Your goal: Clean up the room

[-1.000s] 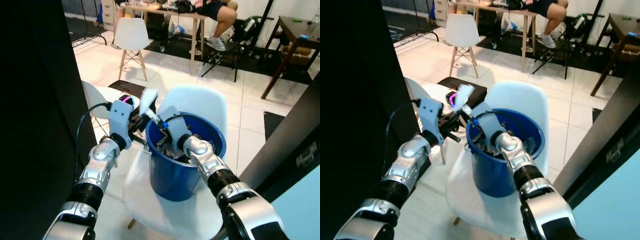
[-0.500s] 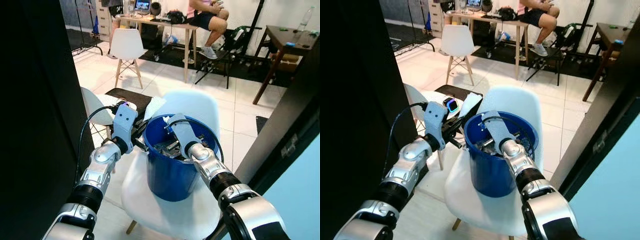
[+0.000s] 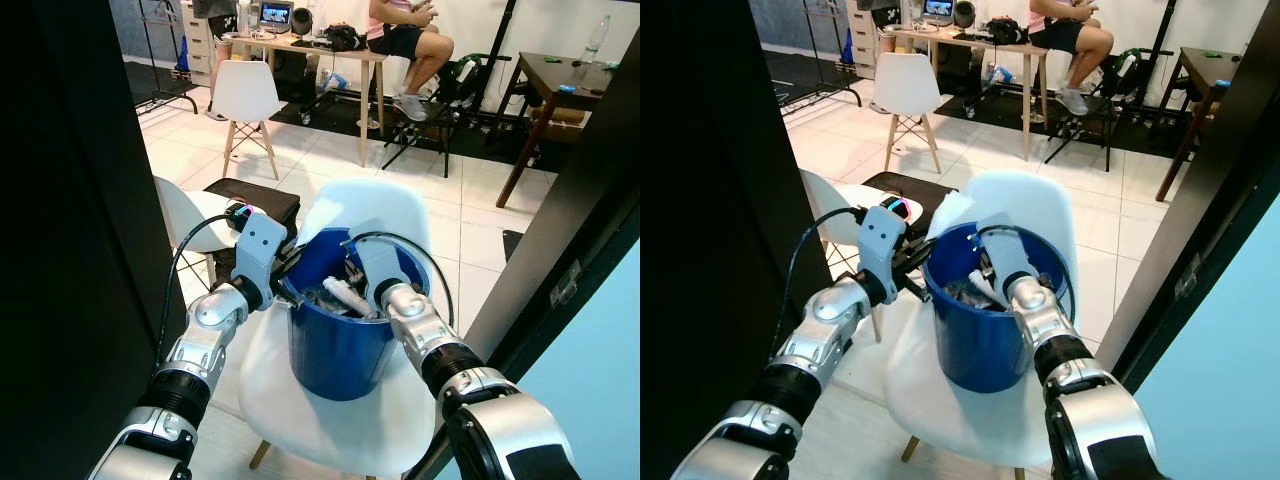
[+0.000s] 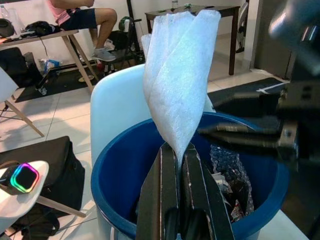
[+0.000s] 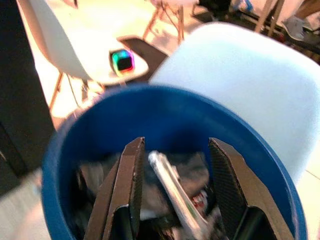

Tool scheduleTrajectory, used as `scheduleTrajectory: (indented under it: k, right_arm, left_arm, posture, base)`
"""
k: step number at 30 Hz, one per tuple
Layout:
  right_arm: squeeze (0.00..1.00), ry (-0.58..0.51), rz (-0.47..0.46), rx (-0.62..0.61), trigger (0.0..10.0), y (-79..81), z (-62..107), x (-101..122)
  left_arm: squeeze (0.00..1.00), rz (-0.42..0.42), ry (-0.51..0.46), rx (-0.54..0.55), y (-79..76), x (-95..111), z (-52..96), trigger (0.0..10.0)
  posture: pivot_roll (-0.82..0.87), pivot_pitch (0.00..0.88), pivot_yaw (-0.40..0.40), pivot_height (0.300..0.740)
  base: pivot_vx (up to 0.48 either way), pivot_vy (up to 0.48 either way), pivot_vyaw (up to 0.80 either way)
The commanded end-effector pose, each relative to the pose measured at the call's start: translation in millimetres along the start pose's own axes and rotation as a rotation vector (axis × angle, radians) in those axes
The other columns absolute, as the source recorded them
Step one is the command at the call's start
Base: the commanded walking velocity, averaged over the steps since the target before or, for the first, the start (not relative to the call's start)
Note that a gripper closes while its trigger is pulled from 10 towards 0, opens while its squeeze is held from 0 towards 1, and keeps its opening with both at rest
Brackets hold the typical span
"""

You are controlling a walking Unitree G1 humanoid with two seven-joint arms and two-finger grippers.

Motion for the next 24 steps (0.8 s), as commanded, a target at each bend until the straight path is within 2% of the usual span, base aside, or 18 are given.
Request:
scheduleTrajectory:
  k: [1,2,4,6,8,10,11,12,18,24]
  right_arm:
    - [0.00,-0.045,-0.079,-0.002,10.0,-7.0,2.4,5.7]
    - [0.00,-0.059,-0.105,-0.080,10.0,-27.3,6.5,7.8]
    - [0.00,-0.062,-0.109,-0.099,10.0,-32.2,7.7,8.3]
    - [0.00,-0.072,-0.102,-0.129,10.0,-41.5,10.5,9.7]
    - [0.00,-0.083,-0.112,-0.153,10.0,-48.3,12.7,11.1]
    - [0.00,-0.085,-0.116,-0.156,10.0,-49.3,13.0,11.4]
    - [0.00,-0.104,-0.131,-0.136,10.0,-48.4,14.2,12.6]
    - [0.00,-0.104,-0.131,-0.136,10.0,-48.4,14.2,12.6]
    - [0.00,-0.168,-0.171,-0.066,10.0,-38.7,16.4,19.9]
    - [0.00,-0.175,-0.163,-0.029,10.0,-34.0,17.1,21.4]
  left_arm:
    - [0.00,-0.014,0.020,-0.037,-6.9,-4.4,0.0,10.0]
    - [0.00,-0.069,0.045,-0.092,-14.5,-8.2,-2.0,10.0]
    - [0.00,-0.083,0.052,-0.107,-16.4,-9.3,-2.4,10.0]
    - [0.00,-0.141,0.111,-0.124,-18.7,-18.4,-4.6,10.0]
    - [0.00,-0.170,0.162,-0.091,-13.9,-25.7,-7.3,10.0]
    - [0.00,-0.172,0.169,-0.080,-12.5,-26.7,-7.9,10.0]
    - [1.00,-0.171,0.220,-0.055,-8.8,-34.2,-8.4,10.0]
    - [1.00,-0.171,0.220,-0.055,-8.8,-34.2,-8.4,10.0]
    - [1.00,-0.178,0.364,0.013,-1.5,-56.4,-3.6,10.0]
    - [1.00,-0.206,0.402,0.070,8.6,-62.1,0.6,10.0]
  posture:
    - [0.06,0.000,-0.029,0.740]
    - [0.05,0.000,-0.024,0.740]
    - [0.05,0.000,-0.024,0.740]
    - [0.04,0.000,-0.017,0.740]
    - [0.03,0.000,-0.011,0.740]
    - [0.03,0.000,-0.011,0.740]
    - [0.02,0.000,-0.003,0.740]
    - [0.02,0.000,-0.003,0.740]
    - [0.01,0.000,0.007,0.740]
    - [0.01,0.000,0.009,0.740]
  base:
    - [0.000,0.000,0.00]
    - [0.000,0.000,-0.66]
    - [0.000,0.000,-0.66]
    - [0.000,0.000,-0.65]
    - [0.000,0.000,-0.64]
    - [0.000,0.000,-0.64]
    - [0.000,0.000,0.00]
    - [0.000,0.000,0.00]
    - [0.000,0.000,0.00]
    - [0.000,0.000,0.00]
Point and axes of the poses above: a point about 5 cm out from each wrist's last joint towards the gripper, its own z axis pointing back from the gripper into the wrist, its own x axis along the axis of the wrist's last joint, y = z × x, the point moved 4 cm from there along -z, pointing out of the wrist towards the gripper, and after that the axes turned 11 degrees about -z, right-handed, at the moved point
